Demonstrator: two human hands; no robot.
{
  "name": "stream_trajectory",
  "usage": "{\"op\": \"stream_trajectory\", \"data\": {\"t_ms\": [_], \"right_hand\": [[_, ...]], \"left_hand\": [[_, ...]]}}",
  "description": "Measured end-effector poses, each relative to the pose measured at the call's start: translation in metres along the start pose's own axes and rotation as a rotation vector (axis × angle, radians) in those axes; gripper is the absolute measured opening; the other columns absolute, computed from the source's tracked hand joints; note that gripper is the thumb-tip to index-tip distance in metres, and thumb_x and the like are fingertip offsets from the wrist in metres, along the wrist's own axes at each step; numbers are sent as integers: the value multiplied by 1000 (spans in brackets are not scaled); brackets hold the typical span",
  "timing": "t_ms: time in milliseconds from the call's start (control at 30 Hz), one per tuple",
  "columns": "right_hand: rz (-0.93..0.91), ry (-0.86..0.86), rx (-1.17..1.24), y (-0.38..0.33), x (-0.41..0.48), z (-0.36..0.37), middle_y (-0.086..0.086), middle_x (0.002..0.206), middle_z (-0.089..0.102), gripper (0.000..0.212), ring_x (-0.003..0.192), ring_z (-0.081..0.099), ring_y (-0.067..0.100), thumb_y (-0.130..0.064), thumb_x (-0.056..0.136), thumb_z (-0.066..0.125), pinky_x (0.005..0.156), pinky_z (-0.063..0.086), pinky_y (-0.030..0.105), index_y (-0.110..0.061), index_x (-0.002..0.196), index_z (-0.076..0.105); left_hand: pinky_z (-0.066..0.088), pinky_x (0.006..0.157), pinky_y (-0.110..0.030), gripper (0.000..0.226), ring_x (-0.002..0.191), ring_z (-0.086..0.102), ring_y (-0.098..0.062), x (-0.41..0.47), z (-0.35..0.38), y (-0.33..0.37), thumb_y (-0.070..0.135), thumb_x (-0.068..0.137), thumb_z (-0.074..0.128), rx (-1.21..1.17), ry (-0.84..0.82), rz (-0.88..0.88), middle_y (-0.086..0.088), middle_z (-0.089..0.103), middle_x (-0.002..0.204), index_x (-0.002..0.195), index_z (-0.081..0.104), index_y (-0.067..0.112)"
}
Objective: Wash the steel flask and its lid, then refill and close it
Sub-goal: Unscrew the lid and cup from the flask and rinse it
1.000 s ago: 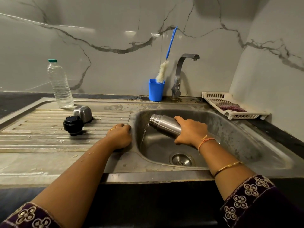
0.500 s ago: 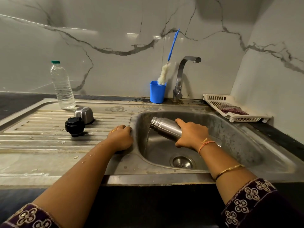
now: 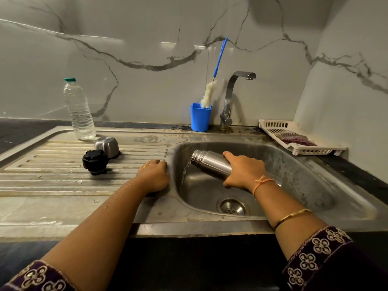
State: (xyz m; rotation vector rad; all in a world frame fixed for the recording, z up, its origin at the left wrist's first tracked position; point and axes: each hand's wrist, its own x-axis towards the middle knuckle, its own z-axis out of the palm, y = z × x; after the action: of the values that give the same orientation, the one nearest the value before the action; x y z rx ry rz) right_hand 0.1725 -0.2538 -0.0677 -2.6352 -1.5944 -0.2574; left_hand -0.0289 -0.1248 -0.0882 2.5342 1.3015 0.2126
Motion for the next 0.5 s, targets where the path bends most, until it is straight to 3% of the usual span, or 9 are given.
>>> {"op": "stream_trajectory", "data": {"t_ms": [500], "right_hand": [[2,-21,-2,-2,1,0,3,115,59,82,100,60,25,-42,72,72,75,44,33,-34,141,27]], "left_hand": [[29,110,-41,47,133,33,-31,0,-1,-1,23,97,41,16,-10,8,-13,36,145,141,38,10]]}}
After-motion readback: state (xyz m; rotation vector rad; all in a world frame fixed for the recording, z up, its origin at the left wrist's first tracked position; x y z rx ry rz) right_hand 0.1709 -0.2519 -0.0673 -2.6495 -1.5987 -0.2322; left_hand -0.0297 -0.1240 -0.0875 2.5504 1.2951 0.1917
